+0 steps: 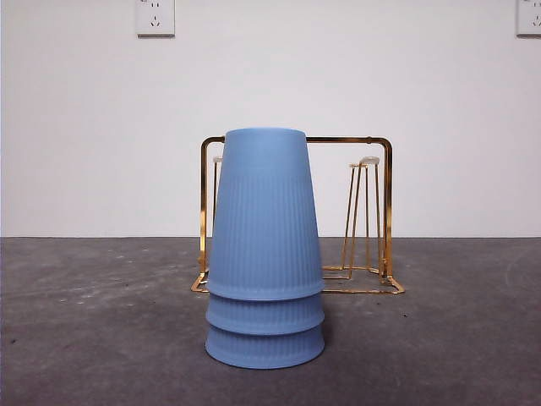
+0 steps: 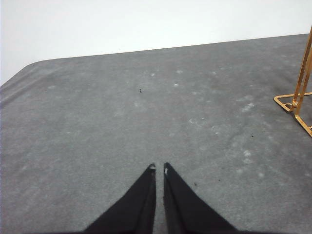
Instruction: The left arm pick up the left cup on cup holder and place it on desk, then the right arm insert the right cup into the first cup, and then the left arm insert the mid cup into the first cup
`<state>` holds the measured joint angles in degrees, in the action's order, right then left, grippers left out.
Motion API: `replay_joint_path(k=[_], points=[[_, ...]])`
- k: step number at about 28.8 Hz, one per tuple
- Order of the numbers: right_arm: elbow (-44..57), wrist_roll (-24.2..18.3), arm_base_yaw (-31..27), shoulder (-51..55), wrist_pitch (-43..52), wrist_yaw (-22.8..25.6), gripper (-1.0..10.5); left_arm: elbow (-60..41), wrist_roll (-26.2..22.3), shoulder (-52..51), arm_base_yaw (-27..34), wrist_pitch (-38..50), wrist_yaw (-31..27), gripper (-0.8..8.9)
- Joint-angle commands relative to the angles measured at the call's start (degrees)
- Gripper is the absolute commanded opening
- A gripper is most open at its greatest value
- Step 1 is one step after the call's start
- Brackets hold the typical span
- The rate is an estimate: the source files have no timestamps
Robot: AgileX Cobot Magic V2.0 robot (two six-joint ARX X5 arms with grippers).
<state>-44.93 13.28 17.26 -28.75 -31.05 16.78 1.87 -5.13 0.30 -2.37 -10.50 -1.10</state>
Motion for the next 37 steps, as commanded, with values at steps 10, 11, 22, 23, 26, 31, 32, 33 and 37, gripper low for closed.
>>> replay_joint_path(k=[10, 11, 22, 23, 26, 31, 32, 33, 37], points=[[33.9, -8.7, -16.0, 25.0, 27.1, -12.4, 0.1, -1.2, 0.3, -0.1, 0.1, -0.3, 0.2, 0.19], [35.5, -8.8, -16.0, 25.8, 28.0, -12.4, 0.1, -1.2, 0.3, -0.1, 0.1, -0.3, 0.2, 0.19], [44.1, -8.5, -15.9, 28.5, 26.5, -12.7, 0.1, -1.2, 0.3, -0.1, 0.1, -0.3, 0.2, 0.19], [44.3, -8.3, -15.9, 28.5, 25.4, -13.0, 0.1, -1.2, 0.3, -0.1, 0.1, -0.3, 0.2, 0.19], [44.3, -8.3, -15.9, 28.5, 20.5, -13.2, 0.1, -1.2, 0.3, -0.1, 0.1, -0.3, 0.2, 0.19], [44.3, -7.3, -15.9, 28.5, 21.2, -14.4, 0.1, -1.2, 0.3, -0.1, 0.1, -0.3, 0.2, 0.19], [44.3, -7.3, -15.9, 28.5, 21.6, -14.4, 0.1, -1.2, 0.3, -0.1, 0.1, -0.3, 0.2, 0.19], [44.3, -7.3, -15.9, 28.5, 22.0, -14.4, 0.1, -1.2, 0.3, -0.1, 0.1, -0.3, 0.2, 0.19], [44.3, -7.3, -15.9, 28.5, 22.0, -14.2, 0.1, -1.2, 0.3, -0.1, 0.1, -0.3, 0.2, 0.19]])
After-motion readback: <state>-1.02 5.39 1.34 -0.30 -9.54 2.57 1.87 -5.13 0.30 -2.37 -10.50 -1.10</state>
